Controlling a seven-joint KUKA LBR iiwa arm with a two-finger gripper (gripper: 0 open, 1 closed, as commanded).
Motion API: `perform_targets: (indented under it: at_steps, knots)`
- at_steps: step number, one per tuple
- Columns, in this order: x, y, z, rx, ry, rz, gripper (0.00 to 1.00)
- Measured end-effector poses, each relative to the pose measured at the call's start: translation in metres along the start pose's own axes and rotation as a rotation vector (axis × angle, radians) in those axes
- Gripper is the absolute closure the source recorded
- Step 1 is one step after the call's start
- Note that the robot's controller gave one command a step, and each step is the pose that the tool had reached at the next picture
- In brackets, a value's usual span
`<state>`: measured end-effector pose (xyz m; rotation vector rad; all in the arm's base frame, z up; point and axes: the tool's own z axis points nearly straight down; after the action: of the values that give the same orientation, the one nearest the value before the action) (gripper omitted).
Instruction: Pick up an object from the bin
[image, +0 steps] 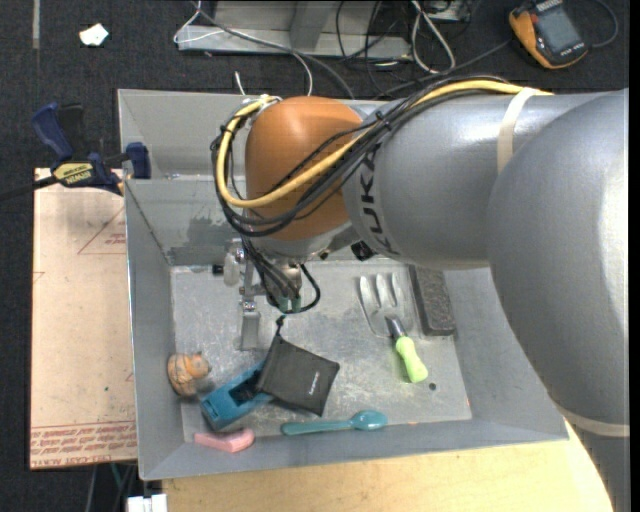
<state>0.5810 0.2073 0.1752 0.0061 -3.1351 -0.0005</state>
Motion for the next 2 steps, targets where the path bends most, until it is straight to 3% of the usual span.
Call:
perform_targets:
  at_steps: [1, 2]
  knots:
    - [-0.002, -0.001, -0.005, -0.001, -0.008, 0.003, 0.00]
    - [0.053, -0.053, 0.083, -0.006, -0.010, -0.092, 0.00]
